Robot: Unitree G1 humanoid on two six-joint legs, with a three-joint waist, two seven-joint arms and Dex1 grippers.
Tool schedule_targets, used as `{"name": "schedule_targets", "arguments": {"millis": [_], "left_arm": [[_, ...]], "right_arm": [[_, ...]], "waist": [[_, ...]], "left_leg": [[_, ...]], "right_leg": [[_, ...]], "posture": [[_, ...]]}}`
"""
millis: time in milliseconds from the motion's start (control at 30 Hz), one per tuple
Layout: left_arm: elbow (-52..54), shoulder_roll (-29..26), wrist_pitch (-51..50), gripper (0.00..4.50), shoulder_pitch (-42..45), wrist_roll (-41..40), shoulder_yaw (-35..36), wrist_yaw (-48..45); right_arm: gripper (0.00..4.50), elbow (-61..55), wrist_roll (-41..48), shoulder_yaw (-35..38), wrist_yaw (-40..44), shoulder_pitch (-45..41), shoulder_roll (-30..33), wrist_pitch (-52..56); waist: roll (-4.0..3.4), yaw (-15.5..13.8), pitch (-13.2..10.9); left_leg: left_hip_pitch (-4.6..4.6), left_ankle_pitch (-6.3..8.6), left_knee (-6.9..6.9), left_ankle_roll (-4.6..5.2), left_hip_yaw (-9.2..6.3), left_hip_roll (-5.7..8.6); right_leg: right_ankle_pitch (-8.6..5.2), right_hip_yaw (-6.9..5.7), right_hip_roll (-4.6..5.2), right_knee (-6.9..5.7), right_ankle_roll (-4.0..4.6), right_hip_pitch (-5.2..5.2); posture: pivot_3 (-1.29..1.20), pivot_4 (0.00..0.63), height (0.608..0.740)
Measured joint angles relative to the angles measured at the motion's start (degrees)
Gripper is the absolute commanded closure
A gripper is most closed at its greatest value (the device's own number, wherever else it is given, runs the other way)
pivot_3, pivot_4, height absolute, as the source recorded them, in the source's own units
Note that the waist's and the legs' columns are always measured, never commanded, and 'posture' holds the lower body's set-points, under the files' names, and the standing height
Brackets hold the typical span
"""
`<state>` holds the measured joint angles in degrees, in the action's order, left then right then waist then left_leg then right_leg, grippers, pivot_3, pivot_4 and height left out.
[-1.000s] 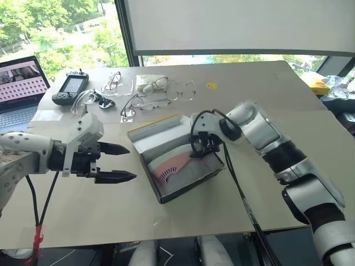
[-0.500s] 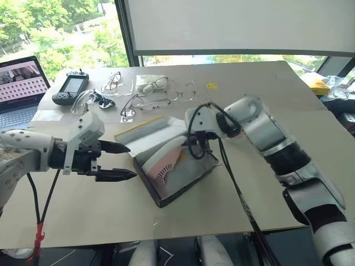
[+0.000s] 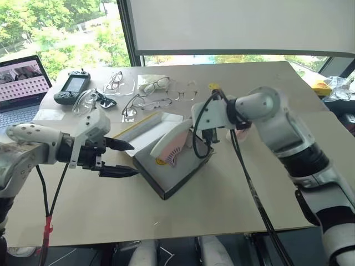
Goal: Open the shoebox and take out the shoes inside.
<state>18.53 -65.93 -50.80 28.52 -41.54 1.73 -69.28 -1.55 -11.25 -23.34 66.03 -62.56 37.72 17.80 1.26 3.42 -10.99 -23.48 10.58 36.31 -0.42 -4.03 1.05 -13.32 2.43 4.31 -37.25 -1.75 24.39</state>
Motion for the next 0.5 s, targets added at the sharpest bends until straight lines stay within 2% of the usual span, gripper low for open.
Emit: {"name": "schedule_targets", "arguments": {"millis": [133,333,433,500], "left_arm": [[-0.9,0.7,0.7,0.00,0.7,1.0,-1.0,-0.9],[-1.8,2.0,1.5,0.00,2.0,2.0,-2.7,-1.7],[-2.8,2.8,2.1,0.00,3.1,3.1,-3.8,-2.5],[-4.1,3.3,2.3,0.00,4.0,3.7,-5.0,-3.1]], "right_arm": [[4.24,1.9,6.9,12.5,-1.3,-6.5,0.9,17.8],[4.24,10.9,14.3,29.3,-9.8,-10.6,0.7,52.4],[4.24,17.3,15.3,41.4,-14.8,-11.3,1.2,67.6],[4.24,22.4,16.1,51.3,-19.1,-10.8,1.2,73.3]], "waist": [[0.01,-0.6,0.0],[0.03,-1.0,0.0],[0.03,-1.2,0.0],[0.03,-1.1,0.0]], "left_leg": [[-0.02,0.00,-0.01,0.01,-0.03,0.00],[0.01,0.00,0.01,0.01,-0.02,0.04],[-0.04,0.00,-0.03,0.01,-0.02,0.05],[-0.10,0.00,-0.05,0.01,0.02,0.07]], "right_leg": [[0.00,-0.05,0.01,0.06,0.00,-0.04],[0.02,-0.04,0.03,0.04,0.04,-0.10],[0.02,-0.04,0.04,0.10,0.04,-0.08],[0.02,-0.02,0.06,0.12,0.03,-0.03]], "posture": [[0.00,0.150,0.740],[0.00,0.150,0.740],[0.00,0.150,0.740],[0.00,0.150,0.740]]}}
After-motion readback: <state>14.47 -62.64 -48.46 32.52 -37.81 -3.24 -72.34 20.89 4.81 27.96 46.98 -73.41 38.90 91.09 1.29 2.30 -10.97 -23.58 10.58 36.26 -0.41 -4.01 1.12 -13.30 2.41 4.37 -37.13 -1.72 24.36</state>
